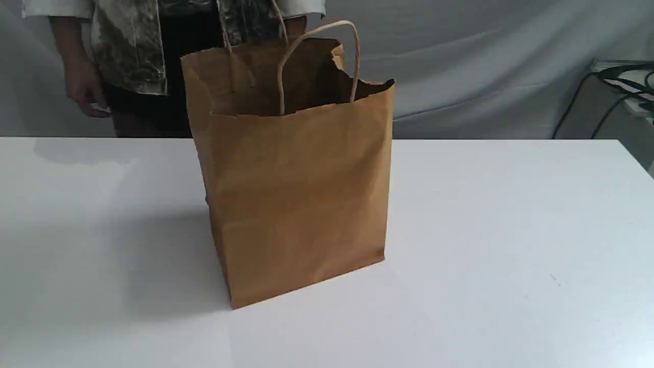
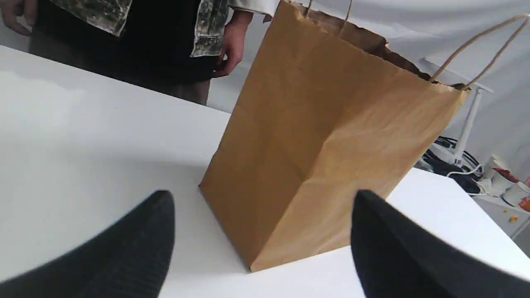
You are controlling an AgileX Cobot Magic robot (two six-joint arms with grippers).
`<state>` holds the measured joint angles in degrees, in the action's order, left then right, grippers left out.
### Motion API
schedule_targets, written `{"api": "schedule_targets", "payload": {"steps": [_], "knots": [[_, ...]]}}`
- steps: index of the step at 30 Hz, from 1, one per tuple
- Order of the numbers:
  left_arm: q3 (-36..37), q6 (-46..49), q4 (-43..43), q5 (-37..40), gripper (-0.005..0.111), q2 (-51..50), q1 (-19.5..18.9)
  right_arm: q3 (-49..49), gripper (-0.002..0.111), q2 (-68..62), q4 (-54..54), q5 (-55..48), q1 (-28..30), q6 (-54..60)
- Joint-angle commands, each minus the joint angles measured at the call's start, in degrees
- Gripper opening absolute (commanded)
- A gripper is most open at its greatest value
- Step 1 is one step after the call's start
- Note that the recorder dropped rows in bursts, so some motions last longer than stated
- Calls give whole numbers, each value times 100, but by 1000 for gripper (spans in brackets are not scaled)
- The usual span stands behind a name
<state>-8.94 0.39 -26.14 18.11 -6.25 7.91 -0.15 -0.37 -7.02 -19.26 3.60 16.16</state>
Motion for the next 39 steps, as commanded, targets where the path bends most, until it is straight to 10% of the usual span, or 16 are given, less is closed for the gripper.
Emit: {"api": "schedule_targets", "payload": {"steps": [1, 18, 26, 39], "knots": [[34, 13, -26, -9, 63, 14, 0, 15, 8, 37, 18, -1, 35, -10], [34, -140, 1149, -768, 61, 14, 0, 15, 8, 37, 20, -1, 35, 9], [34, -124, 1886, -834, -1, 14, 0, 15, 8, 37, 20, -1, 35, 9], [34, -184, 2033, 11, 0, 14, 0, 15, 8, 37, -5, -1, 35, -16]]}}
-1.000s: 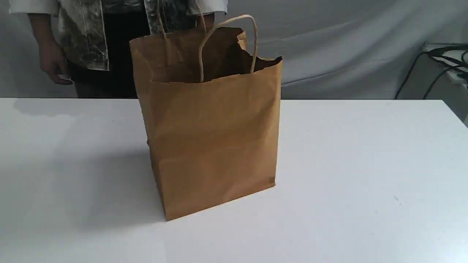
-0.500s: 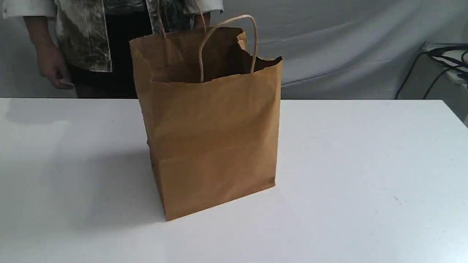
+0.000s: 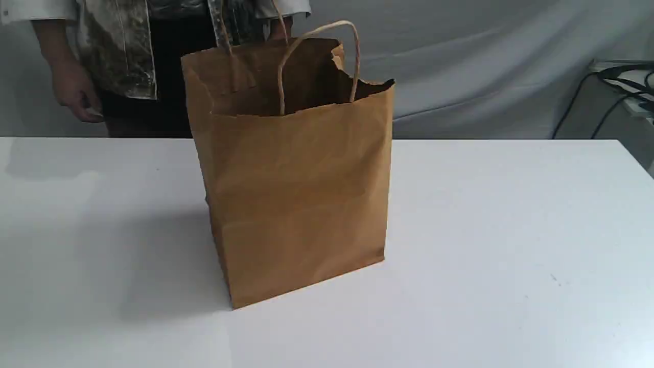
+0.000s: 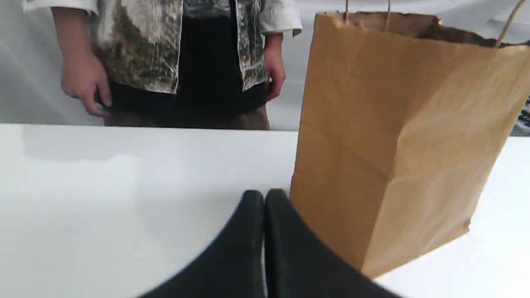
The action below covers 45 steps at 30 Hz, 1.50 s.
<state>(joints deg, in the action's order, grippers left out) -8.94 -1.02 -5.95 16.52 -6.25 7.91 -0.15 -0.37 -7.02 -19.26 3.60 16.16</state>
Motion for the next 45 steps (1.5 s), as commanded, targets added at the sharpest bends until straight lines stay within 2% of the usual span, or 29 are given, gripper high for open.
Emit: {"api": "schedule_targets", "payload": {"steps": [1, 7, 12, 14, 21, 32, 45], "knots": [[34, -44, 15, 169, 0, 14, 0, 15, 8, 37, -5, -1, 35, -16], [159, -44, 210, 6, 0, 251, -136, 15, 8, 37, -4, -1, 35, -4], [886, -276, 145, -614, 0, 625, -518, 15, 8, 37, -4, -1, 35, 8], [894, -561, 145, -758, 0, 625, -536, 15, 8, 37, -4, -1, 35, 8], [894, -582, 372, -14, 0, 625, -536, 15, 8, 37, -4, -1, 35, 8], [894, -300, 452, 300, 0, 625, -525, 15, 8, 37, -4, -1, 35, -30], [894, -569, 345, 339, 0, 625, -525, 15, 8, 37, -16, -1, 35, -19]]}}
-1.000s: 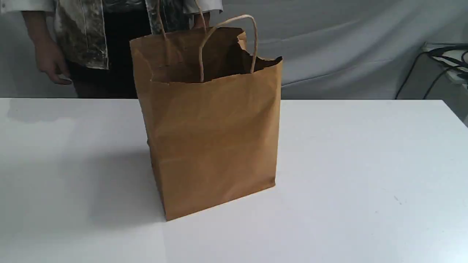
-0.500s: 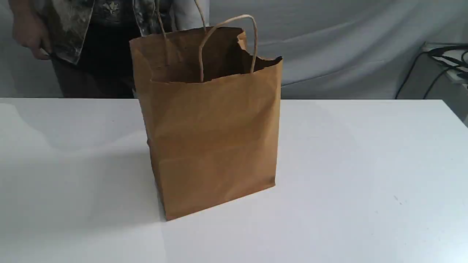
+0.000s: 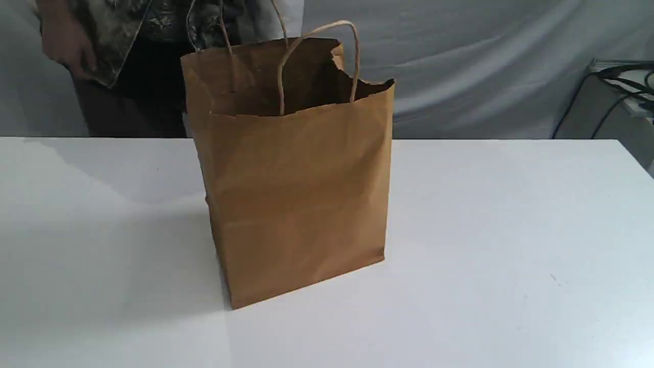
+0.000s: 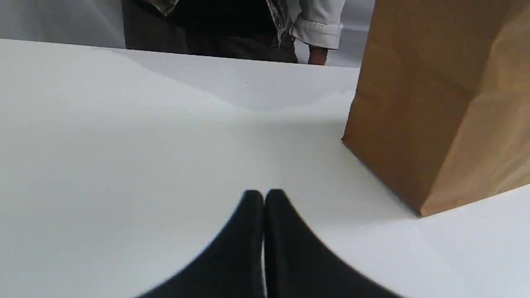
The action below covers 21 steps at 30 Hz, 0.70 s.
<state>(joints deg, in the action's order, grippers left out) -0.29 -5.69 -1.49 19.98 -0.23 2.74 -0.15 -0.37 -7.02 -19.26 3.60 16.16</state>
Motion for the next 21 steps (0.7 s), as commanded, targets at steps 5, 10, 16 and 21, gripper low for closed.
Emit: {"api": "schedule_targets", "payload": {"steps": [5, 10, 16, 21], "knots": [[29, 523, -101, -8, 0, 24, -8, 15, 8, 37, -16, -1, 35, -19], [29, 1127, -89, -8, 0, 24, -8, 15, 8, 37, -16, -1, 35, -19], [29, 1207, -89, -8, 0, 24, -8, 15, 8, 37, -16, -1, 35, -30], [29, 1206, -89, -8, 0, 24, -8, 15, 8, 37, -16, -1, 35, -30]]}}
